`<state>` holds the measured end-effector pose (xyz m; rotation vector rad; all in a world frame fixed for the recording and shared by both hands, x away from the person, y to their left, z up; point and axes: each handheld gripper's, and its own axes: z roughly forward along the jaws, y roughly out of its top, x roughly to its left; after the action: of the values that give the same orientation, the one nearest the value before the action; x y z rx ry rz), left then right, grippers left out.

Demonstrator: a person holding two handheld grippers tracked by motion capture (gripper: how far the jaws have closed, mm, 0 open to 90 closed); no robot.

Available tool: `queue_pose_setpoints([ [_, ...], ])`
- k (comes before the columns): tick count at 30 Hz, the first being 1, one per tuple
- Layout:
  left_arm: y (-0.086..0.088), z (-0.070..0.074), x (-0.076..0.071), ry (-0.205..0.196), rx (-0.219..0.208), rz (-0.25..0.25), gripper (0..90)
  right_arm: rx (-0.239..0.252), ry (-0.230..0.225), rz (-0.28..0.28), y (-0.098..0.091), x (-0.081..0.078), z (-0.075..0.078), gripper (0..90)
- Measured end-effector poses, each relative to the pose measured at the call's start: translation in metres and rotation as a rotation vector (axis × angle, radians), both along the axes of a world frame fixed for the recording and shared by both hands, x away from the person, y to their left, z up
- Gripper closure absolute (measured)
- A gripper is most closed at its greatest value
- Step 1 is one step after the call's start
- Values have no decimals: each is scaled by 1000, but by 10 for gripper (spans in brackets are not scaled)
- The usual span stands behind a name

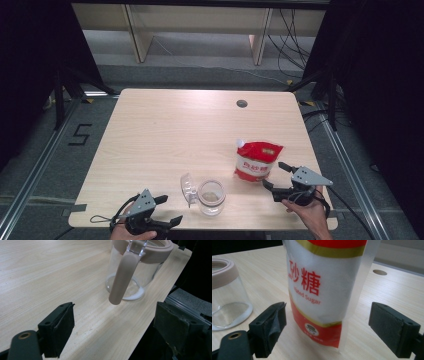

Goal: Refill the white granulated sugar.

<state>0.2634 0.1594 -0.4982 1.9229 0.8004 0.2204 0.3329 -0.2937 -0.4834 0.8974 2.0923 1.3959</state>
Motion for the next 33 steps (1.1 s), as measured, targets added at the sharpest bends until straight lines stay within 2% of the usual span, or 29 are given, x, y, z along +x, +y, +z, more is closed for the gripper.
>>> queue_pose_setpoints([
  [1, 0, 0, 0, 0, 1, 1, 164, 6, -14, -10, 1, 2, -1, 152],
  [2, 0, 0, 0, 2, 2, 0, 163, 3, 1, 1, 1, 3, 0, 152],
  [3, 0, 0, 0, 0, 2, 1, 164, 15, 4, -11, 2, 4, 0, 152],
  [4, 0, 0, 0, 0, 1, 1, 163, 6, -19, 4, 2, 7, 0, 152],
  [8, 0, 0, 0, 1, 2, 1, 163, 22, -10, 22, 5, 13, -1, 153],
  [9, -1, -1, 0, -1, -4, 2, 163, 23, -31, 33, 5, 16, -2, 153],
  [11, 0, -1, 0, -1, 3, -6, 163, 39, -2, 38, 8, 15, -2, 153],
  [12, 0, -1, 0, -1, 1, -6, 163, 28, -40, 46, 8, 19, -2, 153],
  [15, -1, -1, -1, 10, -6, 4, 163, 42, -20, 44, 12, 19, -3, 154],
  [16, -1, -1, -1, 10, -6, 4, 164, 32, -35, 53, 12, 21, -3, 154],
  [18, -1, -1, -1, 10, -6, 5, 164, 38, -12, 64, 14, 22, -4, 154],
  [19, -1, -1, -1, 9, -6, 4, 164, 34, -37, 65, 15, 23, -4, 155],
  [20, -1, -1, -1, 10, -7, 5, 163, 40, -10, 67, 16, 23, -4, 155],
  [22, -1, -1, -1, 10, -3, 6, 163, 34, -38, 68, 18, 26, -6, 156],
  [23, -1, -1, -1, 10, -1, 6, 164, 36, -16, 73, 18, 26, -6, 156],
  [24, -1, -1, -1, 9, -6, 4, 164, 37, -12, 80, 19, 27, -6, 157],
  [26, -1, -1, -1, 10, -6, 4, 164, 30, -40, 80, 19, 29, -7, 162],
  [28, -1, -1, -1, 9, -3, 6, 163, 44, -13, 86, 21, 29, -7, 167],
  [31, -1, -1, -1, 9, -2, 6, 163, 29, -39, 78, 22, 31, -8, 186],
  [33, -1, -1, -2, 5, 4, 7, 163, 43, -15, 67, 23, 28, -8, 208],
])
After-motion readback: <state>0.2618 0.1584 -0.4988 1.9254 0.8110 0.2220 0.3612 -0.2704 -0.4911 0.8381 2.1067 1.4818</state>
